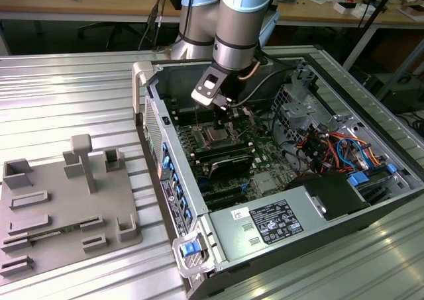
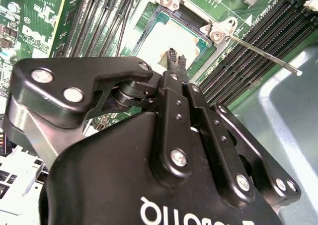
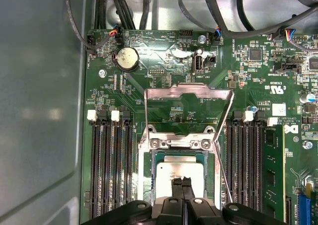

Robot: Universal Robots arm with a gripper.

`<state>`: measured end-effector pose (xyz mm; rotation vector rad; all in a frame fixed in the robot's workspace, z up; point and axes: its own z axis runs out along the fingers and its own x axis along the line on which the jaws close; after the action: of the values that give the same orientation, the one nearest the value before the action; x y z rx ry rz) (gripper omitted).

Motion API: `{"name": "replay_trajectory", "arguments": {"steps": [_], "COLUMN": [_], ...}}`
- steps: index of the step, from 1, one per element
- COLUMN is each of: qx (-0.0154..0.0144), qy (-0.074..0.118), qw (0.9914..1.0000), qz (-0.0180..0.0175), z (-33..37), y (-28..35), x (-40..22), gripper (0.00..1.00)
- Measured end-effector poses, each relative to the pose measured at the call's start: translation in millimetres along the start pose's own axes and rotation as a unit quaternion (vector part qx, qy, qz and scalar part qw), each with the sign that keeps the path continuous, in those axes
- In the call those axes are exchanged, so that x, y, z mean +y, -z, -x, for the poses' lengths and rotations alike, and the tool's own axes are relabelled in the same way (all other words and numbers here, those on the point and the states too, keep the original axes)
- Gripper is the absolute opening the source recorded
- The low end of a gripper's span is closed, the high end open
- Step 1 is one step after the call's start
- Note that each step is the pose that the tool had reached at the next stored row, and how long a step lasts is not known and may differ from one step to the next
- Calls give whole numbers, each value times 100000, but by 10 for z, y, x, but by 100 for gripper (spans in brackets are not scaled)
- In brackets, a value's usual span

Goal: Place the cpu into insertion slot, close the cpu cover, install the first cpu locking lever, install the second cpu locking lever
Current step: 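Close the cpu cover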

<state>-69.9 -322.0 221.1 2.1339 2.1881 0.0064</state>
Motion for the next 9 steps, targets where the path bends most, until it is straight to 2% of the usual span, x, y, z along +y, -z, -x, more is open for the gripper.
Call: {"name": "replay_trajectory", "arguments": {"steps": [9], "qx": [-9], "qy": [-1], "qw": [100000], "qz": [-3], "z": [1], "y": [6], "x": [3], "gripper": [11]}}
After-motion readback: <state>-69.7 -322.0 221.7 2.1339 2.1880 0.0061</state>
